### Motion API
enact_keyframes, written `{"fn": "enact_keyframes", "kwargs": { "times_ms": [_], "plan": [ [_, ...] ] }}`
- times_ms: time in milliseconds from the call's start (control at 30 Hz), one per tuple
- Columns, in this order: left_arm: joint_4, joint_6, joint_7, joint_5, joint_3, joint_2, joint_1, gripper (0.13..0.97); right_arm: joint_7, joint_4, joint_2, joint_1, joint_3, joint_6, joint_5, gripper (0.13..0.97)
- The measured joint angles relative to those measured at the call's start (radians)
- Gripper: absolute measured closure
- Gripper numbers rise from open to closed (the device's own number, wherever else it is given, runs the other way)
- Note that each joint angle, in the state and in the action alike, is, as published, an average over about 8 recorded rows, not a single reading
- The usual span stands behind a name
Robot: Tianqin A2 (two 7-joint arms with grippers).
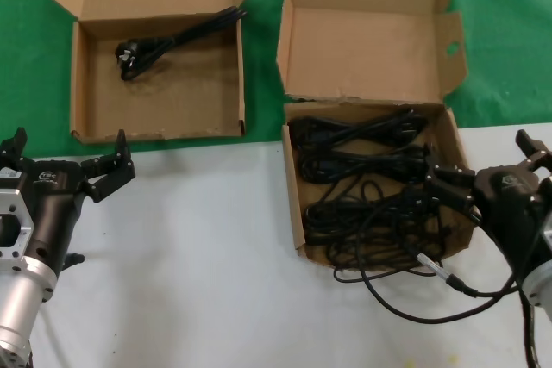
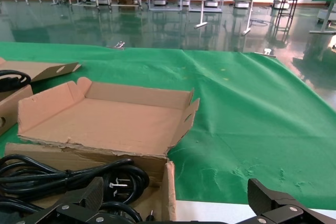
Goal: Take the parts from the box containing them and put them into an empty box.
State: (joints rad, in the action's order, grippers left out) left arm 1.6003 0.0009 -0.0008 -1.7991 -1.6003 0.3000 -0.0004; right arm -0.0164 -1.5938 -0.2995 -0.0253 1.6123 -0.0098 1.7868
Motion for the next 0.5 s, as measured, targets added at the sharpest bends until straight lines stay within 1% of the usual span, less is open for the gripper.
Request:
{"fn": "enact_keyframes", "kwargs": {
  "times_ms": [500],
  "plan": [
    [0.000, 0.000, 0.000, 0.000, 0.000, 0.000, 0.000, 0.132, 0.000, 0.000, 0.000, 0.000, 0.000, 0.000, 0.000, 0.129]
  ]
}}
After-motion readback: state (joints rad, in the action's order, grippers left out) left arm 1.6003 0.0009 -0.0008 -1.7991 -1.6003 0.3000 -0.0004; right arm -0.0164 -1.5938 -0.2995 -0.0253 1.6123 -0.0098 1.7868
